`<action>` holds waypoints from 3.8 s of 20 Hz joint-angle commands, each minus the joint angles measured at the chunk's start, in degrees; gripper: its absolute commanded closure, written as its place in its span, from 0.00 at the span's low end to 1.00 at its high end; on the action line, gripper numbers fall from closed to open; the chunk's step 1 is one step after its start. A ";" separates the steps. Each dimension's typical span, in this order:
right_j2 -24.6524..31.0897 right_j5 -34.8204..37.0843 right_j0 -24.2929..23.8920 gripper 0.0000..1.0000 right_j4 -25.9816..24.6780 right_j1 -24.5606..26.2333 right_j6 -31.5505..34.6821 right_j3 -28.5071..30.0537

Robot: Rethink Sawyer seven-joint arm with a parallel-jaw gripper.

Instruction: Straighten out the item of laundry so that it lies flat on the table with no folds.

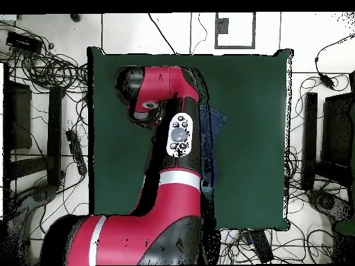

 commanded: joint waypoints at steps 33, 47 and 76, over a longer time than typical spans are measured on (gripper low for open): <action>8.92 -11.85 1.11 0.00 1.97 4.17 6.58 9.76; 6.72 -3.78 1.64 0.00 0.42 9.37 7.22 3.06; 2.30 3.06 3.85 1.00 -3.24 10.97 5.90 -3.53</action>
